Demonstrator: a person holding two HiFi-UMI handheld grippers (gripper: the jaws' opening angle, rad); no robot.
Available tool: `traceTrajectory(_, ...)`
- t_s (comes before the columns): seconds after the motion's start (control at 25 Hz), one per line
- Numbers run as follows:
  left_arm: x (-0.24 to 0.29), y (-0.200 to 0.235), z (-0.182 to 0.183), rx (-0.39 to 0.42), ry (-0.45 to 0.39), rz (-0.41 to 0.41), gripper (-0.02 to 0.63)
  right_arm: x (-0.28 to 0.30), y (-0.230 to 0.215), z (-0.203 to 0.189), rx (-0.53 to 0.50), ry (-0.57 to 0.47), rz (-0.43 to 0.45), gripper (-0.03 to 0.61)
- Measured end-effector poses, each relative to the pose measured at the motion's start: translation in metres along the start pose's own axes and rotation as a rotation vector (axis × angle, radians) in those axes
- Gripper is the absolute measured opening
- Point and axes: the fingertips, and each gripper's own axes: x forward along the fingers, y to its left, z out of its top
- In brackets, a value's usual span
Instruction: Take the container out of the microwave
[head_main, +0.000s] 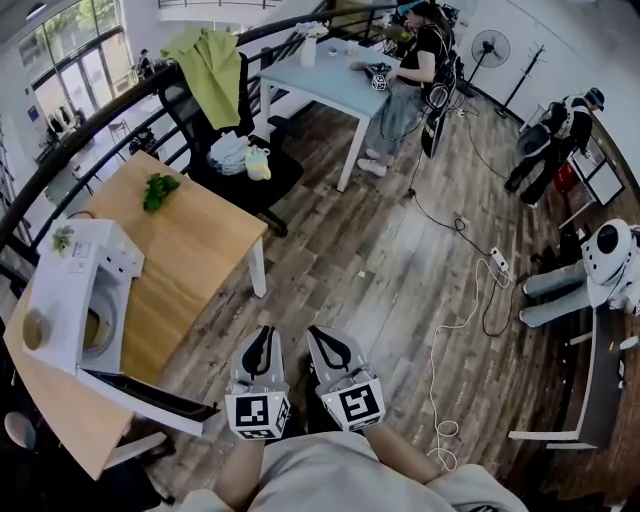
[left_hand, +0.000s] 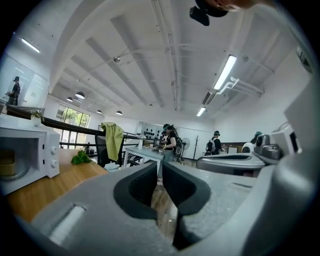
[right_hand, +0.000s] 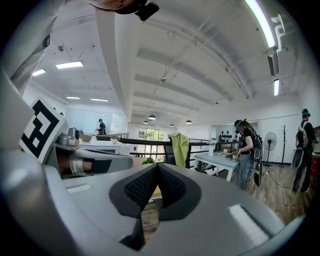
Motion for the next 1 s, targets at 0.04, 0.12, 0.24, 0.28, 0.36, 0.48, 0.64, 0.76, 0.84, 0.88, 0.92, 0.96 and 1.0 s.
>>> traceTrajectory(0.04,0.007,0.004,0.000,-0.005,0.000,0.014,0.038,0.008,-0.004,0.000,0.003,-0.003,0.014,0.011)
traceTrajectory(0.12,0.025,0.011,0.002,-0.002,-0.005,0.041,0.038,0.025,-0.014,0.000,-0.009,-0.011,0.048,0.011)
traceTrajectory(0.24,0.054,0.022,0.008,0.006,-0.014,0.086,0.038,0.051,-0.029,-0.001,-0.035,-0.008,0.106,0.011)
traceTrajectory(0.28,0.064,0.025,0.011,0.008,-0.017,0.101,0.038,0.060,-0.035,0.000,-0.033,-0.012,0.120,0.011)
traceTrajectory(0.36,0.085,0.031,0.017,0.018,-0.023,0.122,0.038,0.079,-0.049,0.002,-0.013,-0.026,0.139,0.011)
traceTrajectory(0.48,0.113,0.041,0.022,0.024,-0.020,0.166,0.038,0.107,-0.066,0.007,-0.031,-0.040,0.197,0.011)
traceTrajectory(0.64,0.137,0.057,0.026,0.031,-0.006,0.247,0.038,0.139,-0.082,0.007,-0.004,-0.042,0.276,0.011)
traceTrajectory(0.76,0.149,0.071,0.026,0.032,0.004,0.307,0.038,0.161,-0.086,0.006,-0.018,-0.045,0.341,0.011)
traceTrajectory(0.84,0.150,0.082,0.026,0.030,0.005,0.354,0.038,0.173,-0.084,0.005,-0.022,-0.049,0.390,0.011)
traceTrajectory(0.88,0.149,0.087,0.027,0.032,0.003,0.380,0.038,0.180,-0.081,0.004,-0.017,-0.049,0.412,0.011)
traceTrajectory(0.92,0.148,0.093,0.027,0.033,0.003,0.406,0.038,0.186,-0.078,0.002,-0.010,-0.047,0.434,0.011)
traceTrajectory(0.96,0.147,0.099,0.027,0.033,0.004,0.430,0.038,0.192,-0.075,0.001,-0.010,-0.046,0.456,0.011)
traceTrajectory(1.0,0.144,0.105,0.027,0.031,0.008,0.453,0.038,0.197,-0.071,0.001,-0.013,-0.045,0.481,0.011)
